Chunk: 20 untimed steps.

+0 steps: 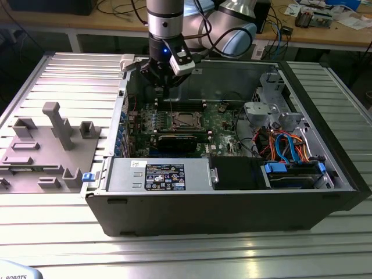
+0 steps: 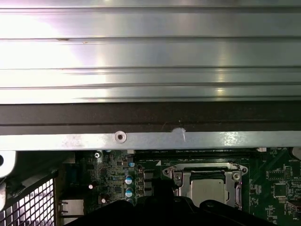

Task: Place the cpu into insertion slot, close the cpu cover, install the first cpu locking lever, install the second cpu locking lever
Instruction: 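Install the first cpu locking lever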

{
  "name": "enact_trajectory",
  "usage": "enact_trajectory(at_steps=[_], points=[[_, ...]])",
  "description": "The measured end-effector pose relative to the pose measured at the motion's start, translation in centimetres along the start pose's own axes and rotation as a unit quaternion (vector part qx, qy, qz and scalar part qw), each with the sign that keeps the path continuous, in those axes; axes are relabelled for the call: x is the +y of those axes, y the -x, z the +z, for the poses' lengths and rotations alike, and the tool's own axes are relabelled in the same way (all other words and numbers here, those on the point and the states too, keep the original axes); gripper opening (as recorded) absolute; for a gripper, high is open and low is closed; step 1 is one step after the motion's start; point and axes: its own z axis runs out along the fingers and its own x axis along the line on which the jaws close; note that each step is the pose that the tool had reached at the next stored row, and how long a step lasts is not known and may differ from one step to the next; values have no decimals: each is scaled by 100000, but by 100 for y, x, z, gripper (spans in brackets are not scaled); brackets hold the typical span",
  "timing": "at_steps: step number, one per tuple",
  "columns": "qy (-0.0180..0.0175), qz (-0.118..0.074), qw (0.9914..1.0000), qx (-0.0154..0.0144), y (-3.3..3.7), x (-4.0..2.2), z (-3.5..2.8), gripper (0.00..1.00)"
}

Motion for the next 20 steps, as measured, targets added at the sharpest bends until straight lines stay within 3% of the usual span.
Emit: enact_trajectory(at_steps=[20], points=[[-1, -2, 100000, 17, 36, 0, 0, 11]])
